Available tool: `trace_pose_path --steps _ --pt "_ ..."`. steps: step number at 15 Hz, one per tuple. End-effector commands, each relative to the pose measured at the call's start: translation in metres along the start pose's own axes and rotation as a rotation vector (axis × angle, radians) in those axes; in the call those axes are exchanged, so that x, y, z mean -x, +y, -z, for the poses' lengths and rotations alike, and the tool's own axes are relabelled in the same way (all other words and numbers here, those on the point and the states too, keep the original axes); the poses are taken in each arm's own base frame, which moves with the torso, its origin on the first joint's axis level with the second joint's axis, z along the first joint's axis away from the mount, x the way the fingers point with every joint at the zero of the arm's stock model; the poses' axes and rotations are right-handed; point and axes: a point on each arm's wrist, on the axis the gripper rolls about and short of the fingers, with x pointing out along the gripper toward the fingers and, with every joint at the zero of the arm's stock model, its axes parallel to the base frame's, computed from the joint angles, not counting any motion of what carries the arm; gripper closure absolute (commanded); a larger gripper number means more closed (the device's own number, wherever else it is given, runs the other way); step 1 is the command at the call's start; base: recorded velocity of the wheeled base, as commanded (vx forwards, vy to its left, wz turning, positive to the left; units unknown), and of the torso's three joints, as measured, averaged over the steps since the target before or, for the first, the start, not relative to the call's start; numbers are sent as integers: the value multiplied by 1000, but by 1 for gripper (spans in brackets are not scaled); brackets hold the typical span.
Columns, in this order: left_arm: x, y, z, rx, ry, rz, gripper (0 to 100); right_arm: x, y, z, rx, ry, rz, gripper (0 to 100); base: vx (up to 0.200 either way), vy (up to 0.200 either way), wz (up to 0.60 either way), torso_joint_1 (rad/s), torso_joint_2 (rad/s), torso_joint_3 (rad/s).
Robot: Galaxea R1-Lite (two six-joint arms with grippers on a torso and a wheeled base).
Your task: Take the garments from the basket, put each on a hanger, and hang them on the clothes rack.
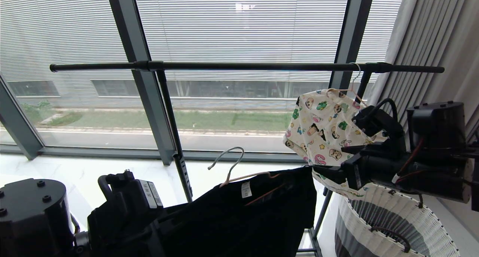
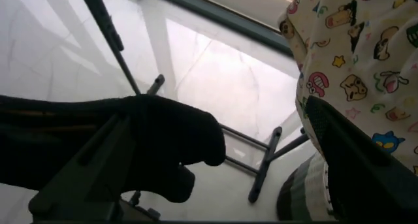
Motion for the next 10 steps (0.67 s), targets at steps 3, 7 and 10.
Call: trace_pose_path --steps 3,7,10 --pt "-1 2 -4 -3 -13 -7 100 60 8 -21 119 -12 -186 0 0 0 0 0 0 0" --pt "-4 -5 -16 -23 -64 43 100 59 9 -18 294 6 -241 0 0 0 0 0 0 0" --pt "-13 -15 -30 -50 -110 113 100 61 11 -18 412 54 -336 0 0 0 0 0 0 0"
